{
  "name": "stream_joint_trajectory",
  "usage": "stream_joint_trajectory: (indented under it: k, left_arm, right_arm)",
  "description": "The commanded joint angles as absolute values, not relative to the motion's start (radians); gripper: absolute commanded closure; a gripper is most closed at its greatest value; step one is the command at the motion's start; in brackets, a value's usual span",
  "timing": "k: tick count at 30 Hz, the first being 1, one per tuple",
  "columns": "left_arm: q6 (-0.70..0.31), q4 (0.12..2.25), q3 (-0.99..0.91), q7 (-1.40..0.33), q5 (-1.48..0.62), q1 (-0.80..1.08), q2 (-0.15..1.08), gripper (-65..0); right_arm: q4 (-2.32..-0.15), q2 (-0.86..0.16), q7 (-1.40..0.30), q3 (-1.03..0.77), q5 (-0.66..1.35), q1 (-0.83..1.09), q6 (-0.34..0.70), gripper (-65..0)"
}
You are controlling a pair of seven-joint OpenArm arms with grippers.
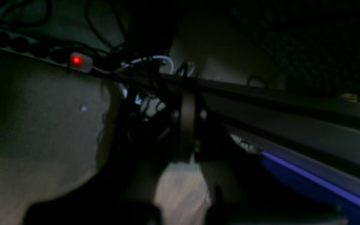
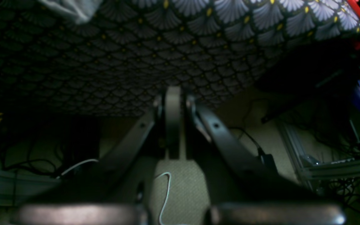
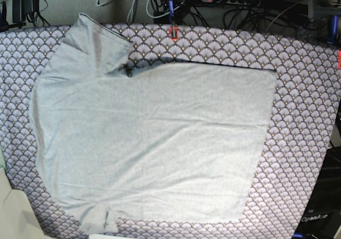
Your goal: Fold the T-shirt properly
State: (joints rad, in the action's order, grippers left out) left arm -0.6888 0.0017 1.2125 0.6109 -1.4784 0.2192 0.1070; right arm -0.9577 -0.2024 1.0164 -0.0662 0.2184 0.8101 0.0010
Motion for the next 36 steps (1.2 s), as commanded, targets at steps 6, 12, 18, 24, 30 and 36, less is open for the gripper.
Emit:
stream_joint_trajectory:
  k: [6,12,18,24,30,36]
  left_arm:
    - [-0.698,0.000,1.213,0.519,-1.484,0.231,0.163,0.0]
    - [-0.698,0.000,1.213,0.518,-1.484,0.229,0.107,0.0]
    - [-0.698,0.000,1.349,0.427,-1.484,0.266,0.030,0.0]
    - [-0.698,0.000,1.484,0.188,-1.484,0.338,0.074,0.0]
    - [-0.698,0.000,1.484,0.156,-1.484,0.340,0.090,0.0]
    - [-0.698,0.000,1.484,0.163,-1.484,0.338,0.096,0.0]
  right_arm:
    - [-0.961,-0.211,1.044,-0.070,0.226,0.831,0.002,-2.5]
    - [-0.961,-0.211,1.044,-0.070,0.226,0.831,0.002,-2.5]
    - [-0.961,-0.211,1.044,-0.068,0.226,0.817,0.002,-2.5]
    - [-0.946,-0.211,1.044,-0.070,0.226,0.809,0.002,-2.5]
    - [-0.946,-0.199,1.044,-0.068,0.226,0.806,0.002,-2.5]
    - [-0.946,-0.197,1.044,-0.068,0.226,0.799,0.002,-2.5]
